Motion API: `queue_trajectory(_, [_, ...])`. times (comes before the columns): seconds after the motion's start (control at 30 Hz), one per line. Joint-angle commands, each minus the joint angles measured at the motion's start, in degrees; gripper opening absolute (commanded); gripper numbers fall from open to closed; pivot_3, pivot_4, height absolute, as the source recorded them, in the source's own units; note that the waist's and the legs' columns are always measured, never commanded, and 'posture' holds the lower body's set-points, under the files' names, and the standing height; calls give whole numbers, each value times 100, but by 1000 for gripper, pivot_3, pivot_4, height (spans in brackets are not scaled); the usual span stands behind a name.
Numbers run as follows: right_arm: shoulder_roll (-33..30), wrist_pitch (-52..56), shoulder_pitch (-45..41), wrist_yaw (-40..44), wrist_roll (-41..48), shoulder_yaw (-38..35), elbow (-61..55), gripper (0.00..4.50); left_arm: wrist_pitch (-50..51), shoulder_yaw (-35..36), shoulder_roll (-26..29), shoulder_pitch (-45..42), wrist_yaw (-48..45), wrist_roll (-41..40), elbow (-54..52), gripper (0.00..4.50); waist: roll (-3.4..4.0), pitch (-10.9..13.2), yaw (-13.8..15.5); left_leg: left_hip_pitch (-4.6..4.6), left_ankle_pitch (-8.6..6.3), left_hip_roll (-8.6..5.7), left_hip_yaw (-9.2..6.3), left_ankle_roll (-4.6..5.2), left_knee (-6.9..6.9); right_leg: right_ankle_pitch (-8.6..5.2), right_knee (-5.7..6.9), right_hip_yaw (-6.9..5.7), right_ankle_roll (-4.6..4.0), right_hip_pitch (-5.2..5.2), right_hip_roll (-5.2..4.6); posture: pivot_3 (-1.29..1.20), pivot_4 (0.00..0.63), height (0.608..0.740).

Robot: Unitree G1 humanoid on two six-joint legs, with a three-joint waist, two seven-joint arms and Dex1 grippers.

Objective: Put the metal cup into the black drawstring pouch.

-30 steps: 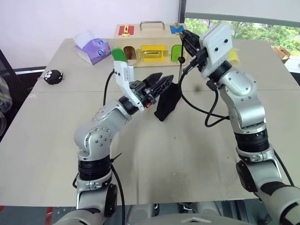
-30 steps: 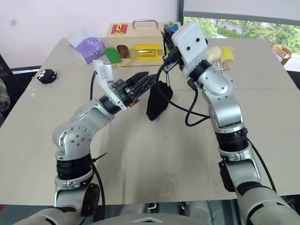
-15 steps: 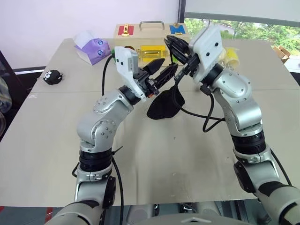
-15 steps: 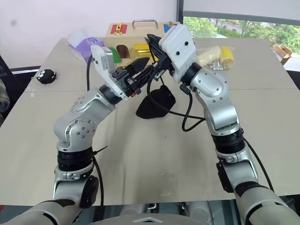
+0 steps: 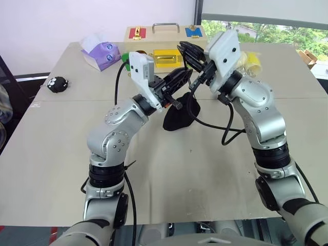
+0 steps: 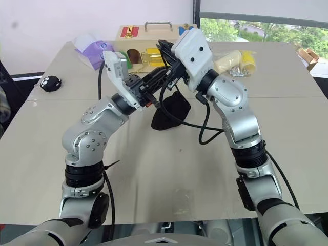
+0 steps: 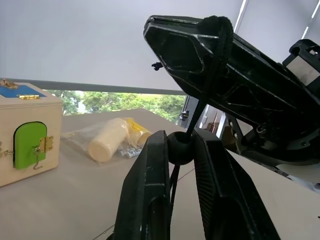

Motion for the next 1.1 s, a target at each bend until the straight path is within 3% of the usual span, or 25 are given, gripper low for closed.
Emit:
queue_trajectory(0.03, [224, -355, -508, -595, -67, -452, -50, 0, -84, -191, 194, 123, -61, 293, -97, 164, 1, 1, -19, 0, 0, 0, 0, 0, 0, 0, 0, 0, 0, 0, 0, 0, 150, 740])
queue_trajectory(0.17, [169, -636, -1117, -1561, -343, -1146, 424, 0, -195, -337, 332, 341, -97, 631, 101, 164, 2, 2, -9, 0, 0, 0, 1, 0, 0, 0, 5, 0, 0, -2, 0, 0, 150, 740])
queue_trajectory(0.33, [292, -1312, -1675, -2271, 228, -2122, 685, 0, -374, -537, 524, 743, -289, 984, 295, 164, 1, 1, -3, -1, 0, -1, 3, 0, -1, 0, -3, -1, 0, -1, -1, 0, 150, 740])
queue_trajectory(0.6, [331, -1138, -1435, -1899, 573, -1717, 509, 0, -638, -506, 442, 801, -317, 1031, 456, 164, 4, 3, -29, -1, 0, 2, 6, 0, -8, 0, -1, 1, -1, -5, 0, 0, 150, 740])
queue_trajectory(0.67, [370, -928, -1273, -1659, 744, -1525, 392, 0, -781, -434, 383, 749, -357, 973, 429, 1207, 4, 3, -28, 0, 0, 2, 6, 0, -6, 0, 1, 1, 0, -5, -1, 0, 150, 740])
queue_trajectory(0.8, [354, -517, -938, -1136, 1077, -1161, 116, 0, -717, -8, 7, 608, -74, 477, 323, 2842, 4, 3, -12, -2, 0, 2, 3, 1, -6, 0, 1, 0, 0, -5, -1, 0, 150, 740])
queue_trajectory(0.9, [317, -384, -729, -950, 1133, -1016, -3, 0, -326, 653, -336, 561, 227, -545, 171, 2842, 3, 3, -9, -4, -1, 1, 2, 2, -4, 0, -3, -1, 0, -3, -5, 0, 150, 740])
queue_trajectory(1.1, [286, -168, -548, -820, 1335, -1030, -184, 0, -183, 1161, 290, 1146, 239, -510, 204, 2842, 3, 3, -57, 4, -1, 2, 3, 2, -7, 0, 4, 1, -1, -3, -2, 0, 150, 740])
